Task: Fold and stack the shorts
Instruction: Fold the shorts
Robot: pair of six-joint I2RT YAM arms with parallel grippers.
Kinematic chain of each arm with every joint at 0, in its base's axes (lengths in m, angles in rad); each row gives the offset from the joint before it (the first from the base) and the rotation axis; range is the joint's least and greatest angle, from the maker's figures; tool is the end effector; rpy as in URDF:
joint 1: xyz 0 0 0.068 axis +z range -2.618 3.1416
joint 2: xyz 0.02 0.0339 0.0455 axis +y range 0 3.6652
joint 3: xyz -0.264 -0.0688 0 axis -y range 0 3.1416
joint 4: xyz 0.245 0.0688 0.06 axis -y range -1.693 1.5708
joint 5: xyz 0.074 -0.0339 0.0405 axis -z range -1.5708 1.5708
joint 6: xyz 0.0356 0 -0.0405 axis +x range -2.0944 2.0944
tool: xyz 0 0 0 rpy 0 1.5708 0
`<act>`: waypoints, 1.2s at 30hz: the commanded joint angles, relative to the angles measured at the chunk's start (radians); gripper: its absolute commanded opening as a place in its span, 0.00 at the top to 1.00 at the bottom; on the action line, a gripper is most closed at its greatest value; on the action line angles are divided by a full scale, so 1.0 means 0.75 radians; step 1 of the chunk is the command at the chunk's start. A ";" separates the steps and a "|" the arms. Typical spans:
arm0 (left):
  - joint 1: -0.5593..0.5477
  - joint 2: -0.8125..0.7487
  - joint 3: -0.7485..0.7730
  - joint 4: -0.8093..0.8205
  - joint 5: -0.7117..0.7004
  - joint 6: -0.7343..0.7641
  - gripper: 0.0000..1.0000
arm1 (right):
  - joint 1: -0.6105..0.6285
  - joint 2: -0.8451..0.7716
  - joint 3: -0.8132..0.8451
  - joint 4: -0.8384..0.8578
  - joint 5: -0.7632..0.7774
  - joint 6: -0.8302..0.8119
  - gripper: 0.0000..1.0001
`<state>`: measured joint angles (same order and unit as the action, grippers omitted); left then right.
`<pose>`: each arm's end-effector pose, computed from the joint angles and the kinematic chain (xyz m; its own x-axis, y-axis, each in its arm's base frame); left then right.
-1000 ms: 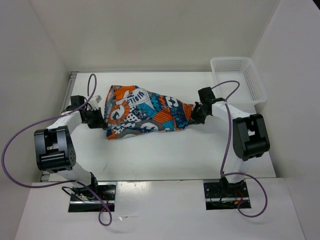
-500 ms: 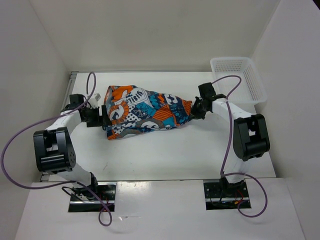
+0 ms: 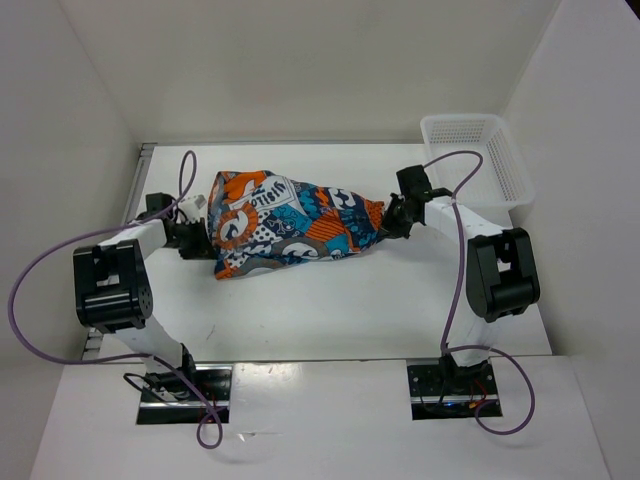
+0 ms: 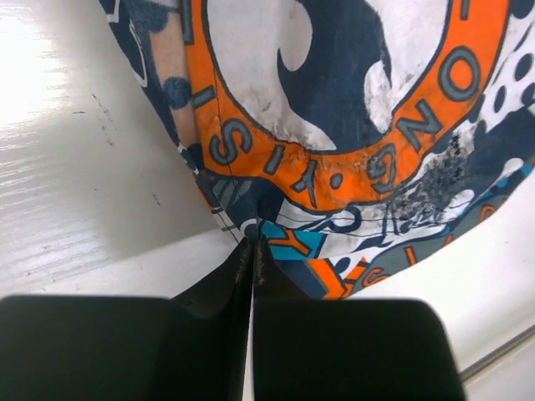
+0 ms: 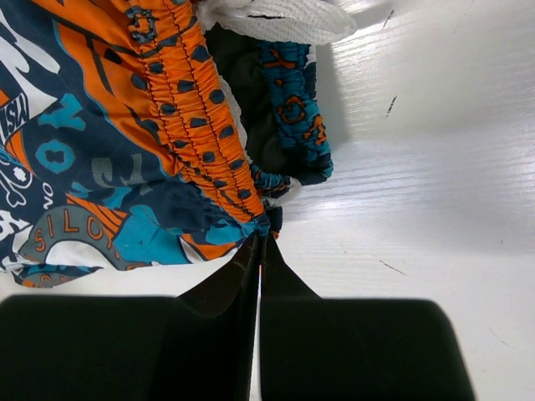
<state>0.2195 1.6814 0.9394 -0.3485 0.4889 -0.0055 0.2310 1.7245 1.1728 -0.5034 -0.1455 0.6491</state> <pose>0.3150 0.0531 0.1611 -0.8657 -0.1981 -0.4597 0.0148 0.9078 -0.4191 0.3438 0.0862 0.2021 -0.8536 0.4136 -0.3166 0.2760 0.8746 0.3986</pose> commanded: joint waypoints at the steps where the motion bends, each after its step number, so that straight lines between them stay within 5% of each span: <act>1: 0.006 -0.041 0.101 -0.055 0.056 0.007 1.00 | 0.003 -0.041 0.058 -0.002 0.020 -0.006 1.00; 12: 0.006 -0.288 0.361 -0.321 0.266 0.007 1.00 | -0.073 -0.054 0.340 -0.108 0.004 -0.006 1.00; 19: 0.006 -0.552 0.120 -0.423 0.381 0.007 1.00 | -0.183 -0.066 0.363 -0.120 -0.008 -0.006 1.00; 24: 0.006 -0.610 -0.146 -0.407 0.283 0.007 0.99 | -0.212 -0.035 0.279 -0.106 -0.072 -0.021 1.00; 28: 0.006 -0.516 -0.163 -0.276 0.191 0.007 0.58 | -0.200 0.010 0.085 -0.049 -0.147 -0.021 0.99; 29: 0.006 -0.493 -0.104 -0.276 0.158 0.007 0.33 | -0.200 0.010 0.054 -0.049 -0.162 -0.021 0.96; 32: 0.006 -0.458 0.015 -0.308 0.132 0.007 0.15 | -0.185 -0.002 -0.030 -0.061 -0.125 -0.058 0.69; 34: 0.006 -0.470 0.107 -0.308 0.132 0.007 0.14 | -0.185 -0.029 -0.042 -0.075 -0.058 -0.070 0.41; 36: -0.027 -0.458 0.144 -0.272 0.132 0.007 0.12 | -0.185 -0.054 0.009 -0.088 -0.025 -0.082 0.23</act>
<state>0.2176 1.3506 0.9768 -0.6109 0.5919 -0.0040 0.0830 1.7279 1.1378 -0.5819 -0.2092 0.6174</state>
